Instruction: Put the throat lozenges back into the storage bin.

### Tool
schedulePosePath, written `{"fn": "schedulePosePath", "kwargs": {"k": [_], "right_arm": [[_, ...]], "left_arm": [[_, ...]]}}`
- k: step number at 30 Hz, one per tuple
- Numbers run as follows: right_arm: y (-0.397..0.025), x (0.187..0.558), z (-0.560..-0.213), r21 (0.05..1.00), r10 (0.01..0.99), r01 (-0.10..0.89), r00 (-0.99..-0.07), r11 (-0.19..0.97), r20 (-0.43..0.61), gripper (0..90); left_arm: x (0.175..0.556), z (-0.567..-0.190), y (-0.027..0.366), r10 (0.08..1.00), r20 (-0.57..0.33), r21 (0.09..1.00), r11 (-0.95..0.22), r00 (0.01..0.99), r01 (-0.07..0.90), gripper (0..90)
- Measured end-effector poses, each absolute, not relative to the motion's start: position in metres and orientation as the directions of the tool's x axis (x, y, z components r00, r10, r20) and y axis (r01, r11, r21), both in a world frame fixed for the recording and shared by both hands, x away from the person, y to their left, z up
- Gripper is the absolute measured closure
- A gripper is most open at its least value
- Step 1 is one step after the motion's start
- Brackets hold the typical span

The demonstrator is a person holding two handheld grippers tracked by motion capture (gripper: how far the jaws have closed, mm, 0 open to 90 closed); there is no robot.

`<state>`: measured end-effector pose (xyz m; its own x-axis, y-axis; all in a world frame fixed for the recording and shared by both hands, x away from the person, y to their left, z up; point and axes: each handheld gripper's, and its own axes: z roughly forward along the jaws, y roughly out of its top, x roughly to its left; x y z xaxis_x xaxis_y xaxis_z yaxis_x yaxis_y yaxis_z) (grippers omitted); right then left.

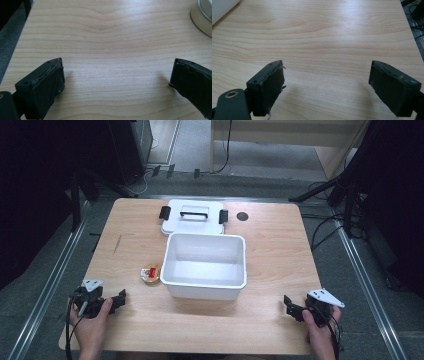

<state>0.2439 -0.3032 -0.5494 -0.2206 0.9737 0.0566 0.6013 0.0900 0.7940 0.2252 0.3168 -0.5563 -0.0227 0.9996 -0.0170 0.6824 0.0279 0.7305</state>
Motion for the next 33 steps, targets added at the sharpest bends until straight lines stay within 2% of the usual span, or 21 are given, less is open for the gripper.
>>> {"fn": "schedulePosePath", "kwargs": {"k": [5,13,24,33], "right_arm": [[-0.302,0.244,-0.549,0.793,0.975,0.601,-0.218,0.097,0.045,13.5],[-0.302,0.244,-0.549,0.794,0.975,0.601,-0.216,0.091,0.052,13.5],[-0.302,0.243,-0.549,0.794,0.974,0.6,-0.22,0.095,0.05,13.5],[-0.302,0.243,-0.549,0.794,0.974,0.601,-0.219,0.096,0.048,13.5]], "left_arm": [[0.214,-0.551,0.324,0.995,-0.1,0.795,0.065,0.025,0.604,0.0],[0.208,-0.546,0.331,0.982,-0.181,0.82,0.117,0.059,0.56,0.0],[0.207,-0.523,0.338,0.981,-0.156,0.836,0.071,0.111,0.545,0.0],[0.208,-0.488,0.345,0.983,-0.114,0.882,0.035,0.141,0.469,0.0]]}}
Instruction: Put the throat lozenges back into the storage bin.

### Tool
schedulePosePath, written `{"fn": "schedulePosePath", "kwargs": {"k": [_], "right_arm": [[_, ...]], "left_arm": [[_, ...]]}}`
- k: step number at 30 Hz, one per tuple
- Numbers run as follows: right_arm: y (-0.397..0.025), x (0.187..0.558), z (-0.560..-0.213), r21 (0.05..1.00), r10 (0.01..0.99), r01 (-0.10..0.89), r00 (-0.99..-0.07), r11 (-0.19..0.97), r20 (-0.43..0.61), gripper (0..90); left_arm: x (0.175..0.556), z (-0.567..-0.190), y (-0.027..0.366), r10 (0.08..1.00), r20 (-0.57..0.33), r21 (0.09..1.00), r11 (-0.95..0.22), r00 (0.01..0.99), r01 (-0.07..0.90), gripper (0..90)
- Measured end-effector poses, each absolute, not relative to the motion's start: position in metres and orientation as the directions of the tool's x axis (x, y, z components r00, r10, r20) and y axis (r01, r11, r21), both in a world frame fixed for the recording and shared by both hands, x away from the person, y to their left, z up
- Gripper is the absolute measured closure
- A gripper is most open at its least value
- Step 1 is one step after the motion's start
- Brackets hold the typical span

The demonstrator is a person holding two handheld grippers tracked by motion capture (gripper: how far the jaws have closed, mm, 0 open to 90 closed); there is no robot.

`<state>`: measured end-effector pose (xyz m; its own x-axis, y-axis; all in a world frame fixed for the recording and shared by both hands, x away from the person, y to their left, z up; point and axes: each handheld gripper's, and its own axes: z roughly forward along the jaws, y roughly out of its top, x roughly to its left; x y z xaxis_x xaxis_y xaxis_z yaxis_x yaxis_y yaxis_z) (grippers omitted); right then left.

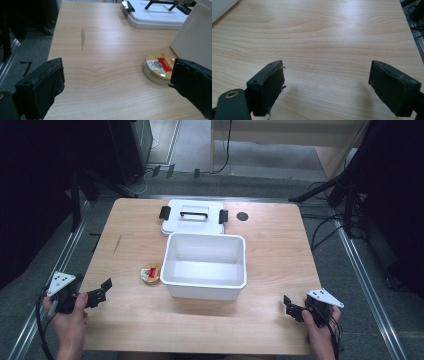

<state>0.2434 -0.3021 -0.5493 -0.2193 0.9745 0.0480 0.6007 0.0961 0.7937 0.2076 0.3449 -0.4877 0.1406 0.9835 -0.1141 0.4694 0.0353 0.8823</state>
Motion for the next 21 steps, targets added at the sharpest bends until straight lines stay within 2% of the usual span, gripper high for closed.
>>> {"fn": "schedulePosePath", "kwargs": {"k": [9,17,21], "right_arm": [[-0.303,0.242,-0.549,0.811,0.975,0.577,-0.219,0.092,0.045,13.3],[-0.308,0.232,-0.546,0.888,0.969,0.458,-0.234,0.042,0.075,13.8],[-0.309,0.228,-0.546,0.916,0.965,0.4,-0.25,0.033,0.074,16.9]], "left_arm": [[0.216,-0.473,0.346,0.985,-0.106,0.898,0.036,0.135,0.439,0.0],[0.223,-0.477,0.34,0.988,-0.077,0.9,0.012,0.134,0.435,0.0],[0.227,-0.482,0.332,0.993,-0.01,0.897,-0.043,0.116,0.44,0.0]]}}
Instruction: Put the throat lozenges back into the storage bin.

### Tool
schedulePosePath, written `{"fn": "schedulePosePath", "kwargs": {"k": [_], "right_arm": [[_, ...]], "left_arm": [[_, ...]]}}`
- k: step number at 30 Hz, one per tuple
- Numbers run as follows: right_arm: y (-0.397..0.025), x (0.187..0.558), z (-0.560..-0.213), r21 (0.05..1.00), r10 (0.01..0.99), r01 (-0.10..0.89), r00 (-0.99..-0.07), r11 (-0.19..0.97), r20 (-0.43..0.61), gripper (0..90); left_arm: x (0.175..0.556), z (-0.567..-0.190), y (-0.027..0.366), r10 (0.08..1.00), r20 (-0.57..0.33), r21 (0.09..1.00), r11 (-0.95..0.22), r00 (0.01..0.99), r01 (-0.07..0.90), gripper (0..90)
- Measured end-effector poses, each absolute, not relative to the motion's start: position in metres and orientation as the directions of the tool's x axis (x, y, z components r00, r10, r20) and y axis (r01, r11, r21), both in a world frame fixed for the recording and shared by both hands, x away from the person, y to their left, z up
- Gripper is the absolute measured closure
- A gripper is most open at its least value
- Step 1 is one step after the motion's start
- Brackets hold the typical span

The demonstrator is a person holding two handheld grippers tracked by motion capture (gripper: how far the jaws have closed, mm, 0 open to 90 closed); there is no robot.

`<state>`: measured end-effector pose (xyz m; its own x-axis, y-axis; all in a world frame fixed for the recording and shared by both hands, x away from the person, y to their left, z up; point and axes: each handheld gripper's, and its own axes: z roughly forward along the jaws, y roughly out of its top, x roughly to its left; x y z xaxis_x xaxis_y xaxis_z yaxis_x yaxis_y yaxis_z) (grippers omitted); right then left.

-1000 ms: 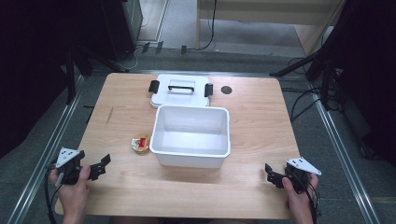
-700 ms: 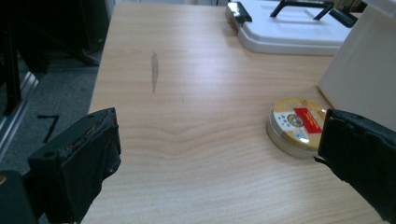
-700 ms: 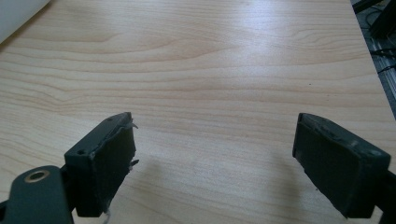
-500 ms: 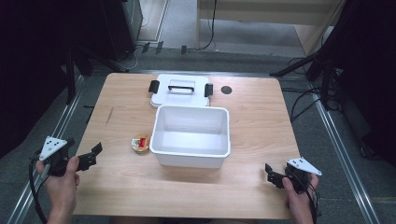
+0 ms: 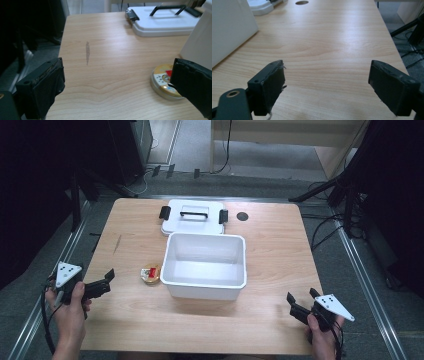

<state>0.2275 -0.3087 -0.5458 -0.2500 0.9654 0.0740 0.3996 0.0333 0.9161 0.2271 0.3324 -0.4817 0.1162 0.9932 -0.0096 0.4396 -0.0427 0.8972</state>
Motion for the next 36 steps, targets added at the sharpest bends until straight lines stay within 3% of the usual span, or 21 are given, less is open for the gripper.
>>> {"fn": "schedulePosePath", "kwargs": {"k": [11,14,26,36], "right_arm": [[-0.306,0.225,-0.546,0.942,0.944,0.325,-0.328,0.079,0.035,21.1],[-0.304,0.224,-0.546,0.94,0.952,0.329,-0.306,0.086,0.02,13.2],[-0.304,0.224,-0.546,0.937,0.95,0.339,-0.312,0.09,0.022,13.5],[-0.302,0.224,-0.546,0.932,0.942,0.346,-0.335,0.106,0.018,13.8]], "left_arm": [[0.251,-0.491,0.311,0.956,0.043,0.804,-0.206,0.292,0.557,0.0],[0.256,-0.492,0.304,0.943,0.058,0.789,-0.244,0.328,0.563,0.0],[0.278,-0.495,0.288,0.846,0.112,0.698,-0.44,0.521,0.565,0.0],[0.296,-0.495,0.277,0.733,0.089,0.606,-0.577,0.674,0.547,0.0]]}}
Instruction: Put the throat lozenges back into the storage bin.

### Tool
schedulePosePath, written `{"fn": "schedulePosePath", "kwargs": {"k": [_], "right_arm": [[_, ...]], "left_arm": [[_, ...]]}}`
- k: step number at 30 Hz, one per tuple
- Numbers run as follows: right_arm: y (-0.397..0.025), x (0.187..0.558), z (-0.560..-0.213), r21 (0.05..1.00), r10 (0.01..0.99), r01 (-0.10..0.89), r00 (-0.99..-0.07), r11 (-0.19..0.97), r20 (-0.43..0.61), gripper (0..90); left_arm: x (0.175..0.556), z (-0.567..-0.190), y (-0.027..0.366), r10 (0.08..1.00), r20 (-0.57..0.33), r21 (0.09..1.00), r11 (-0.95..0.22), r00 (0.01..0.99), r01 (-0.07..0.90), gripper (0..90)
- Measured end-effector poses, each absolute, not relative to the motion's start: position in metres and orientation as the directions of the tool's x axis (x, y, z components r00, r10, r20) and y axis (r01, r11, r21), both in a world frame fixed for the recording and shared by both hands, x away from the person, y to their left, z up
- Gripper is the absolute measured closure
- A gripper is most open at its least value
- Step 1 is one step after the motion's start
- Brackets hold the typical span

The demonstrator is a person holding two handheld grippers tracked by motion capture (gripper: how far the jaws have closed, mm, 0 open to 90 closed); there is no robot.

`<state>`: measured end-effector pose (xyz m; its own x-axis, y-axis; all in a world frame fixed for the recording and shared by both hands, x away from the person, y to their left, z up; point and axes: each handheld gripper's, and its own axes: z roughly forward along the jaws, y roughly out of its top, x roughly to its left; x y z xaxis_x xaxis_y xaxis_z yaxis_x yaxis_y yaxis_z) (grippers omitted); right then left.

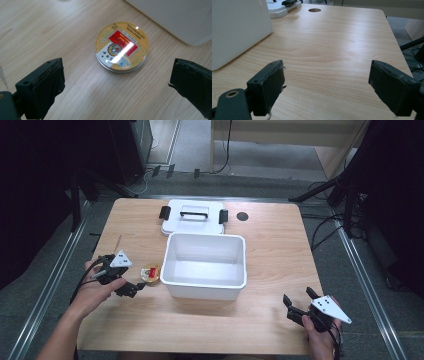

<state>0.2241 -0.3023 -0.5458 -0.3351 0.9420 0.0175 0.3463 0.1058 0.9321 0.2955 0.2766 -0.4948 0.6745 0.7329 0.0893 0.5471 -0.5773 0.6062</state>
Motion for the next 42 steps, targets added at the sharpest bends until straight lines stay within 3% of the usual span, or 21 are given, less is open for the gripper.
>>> {"fn": "schedulePosePath", "kwargs": {"k": [8,21,31,42], "right_arm": [[-0.303,0.225,-0.546,0.932,0.939,0.348,-0.343,0.105,0.023,13.9],[-0.303,0.225,-0.546,0.928,0.937,0.357,-0.349,0.105,0.028,14.1],[-0.302,0.226,-0.546,0.926,0.935,0.362,-0.353,0.111,0.026,14.1],[-0.302,0.226,-0.546,0.924,0.935,0.365,-0.354,0.111,0.028,14.1]], "left_arm": [[0.309,-0.495,0.269,0.692,0.06,0.559,-0.62,0.72,0.55,0.0],[0.329,-0.507,0.244,0.625,0.1,0.45,-0.722,0.774,0.525,0.3],[0.344,-0.518,0.237,0.625,0.088,0.392,-0.738,0.776,0.55,7.0],[0.348,-0.521,0.231,0.626,0.081,0.392,-0.736,0.776,0.552,16.9]]}}
